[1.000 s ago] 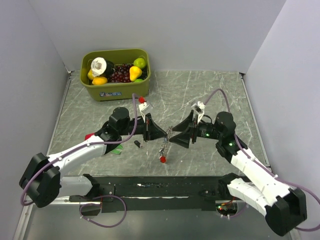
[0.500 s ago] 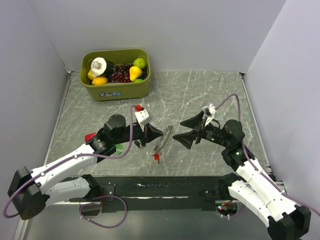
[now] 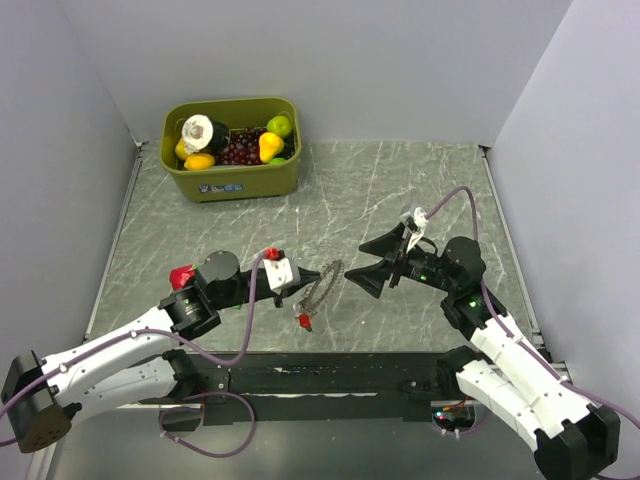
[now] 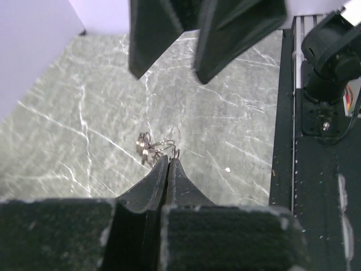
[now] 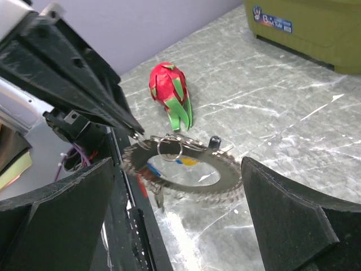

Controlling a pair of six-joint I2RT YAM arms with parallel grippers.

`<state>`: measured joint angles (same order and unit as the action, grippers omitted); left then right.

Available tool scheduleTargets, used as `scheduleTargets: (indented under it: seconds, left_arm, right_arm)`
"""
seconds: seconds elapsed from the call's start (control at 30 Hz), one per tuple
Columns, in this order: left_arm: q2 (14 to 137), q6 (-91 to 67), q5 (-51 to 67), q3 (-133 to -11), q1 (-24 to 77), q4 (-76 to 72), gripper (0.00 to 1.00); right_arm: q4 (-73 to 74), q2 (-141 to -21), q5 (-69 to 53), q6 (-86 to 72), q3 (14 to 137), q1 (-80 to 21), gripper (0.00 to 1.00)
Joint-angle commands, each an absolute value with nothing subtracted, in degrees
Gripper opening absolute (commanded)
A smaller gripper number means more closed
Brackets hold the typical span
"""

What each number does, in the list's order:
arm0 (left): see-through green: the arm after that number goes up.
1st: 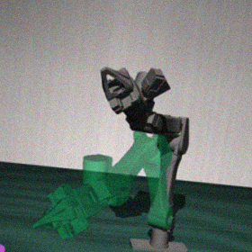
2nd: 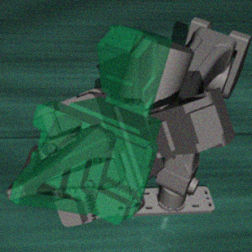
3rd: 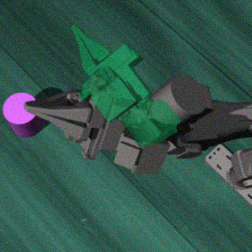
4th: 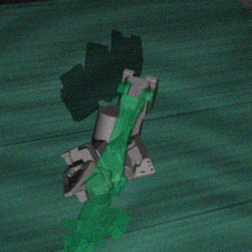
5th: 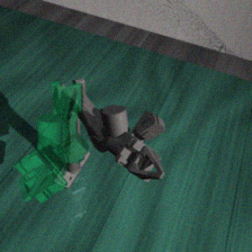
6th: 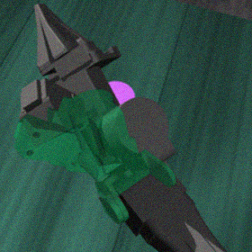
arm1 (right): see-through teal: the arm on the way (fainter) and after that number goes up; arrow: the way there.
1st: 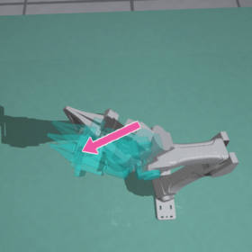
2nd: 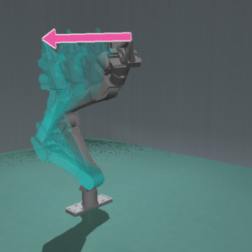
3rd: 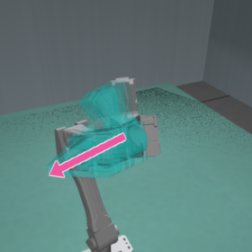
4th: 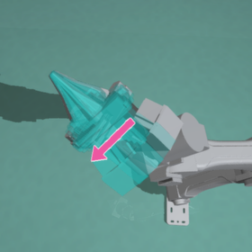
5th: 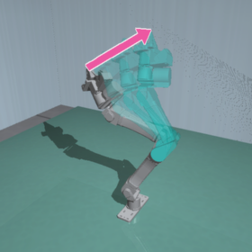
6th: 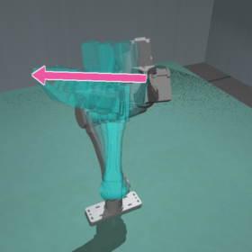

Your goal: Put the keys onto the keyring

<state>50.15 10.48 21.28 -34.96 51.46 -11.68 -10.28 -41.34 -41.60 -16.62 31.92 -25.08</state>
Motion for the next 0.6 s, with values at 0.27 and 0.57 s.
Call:
scheduleTargets:
  seconds: [0.27, 0.57]
  left_arm:
    - [46.4, 22.8, 16.2, -32.3, 55.8, -18.3, 0.01]
    - [49.3, 13.7, 13.3, -33.0, 55.5, -21.7, 0.01]
  right_arm:
    - [-12.7, -42.8, -42.4, -14.8, 32.3, -24.4, 1.0]
    - [-12.6, -43.4, -43.0, -14.7, 32.3, -24.1, 1.0]
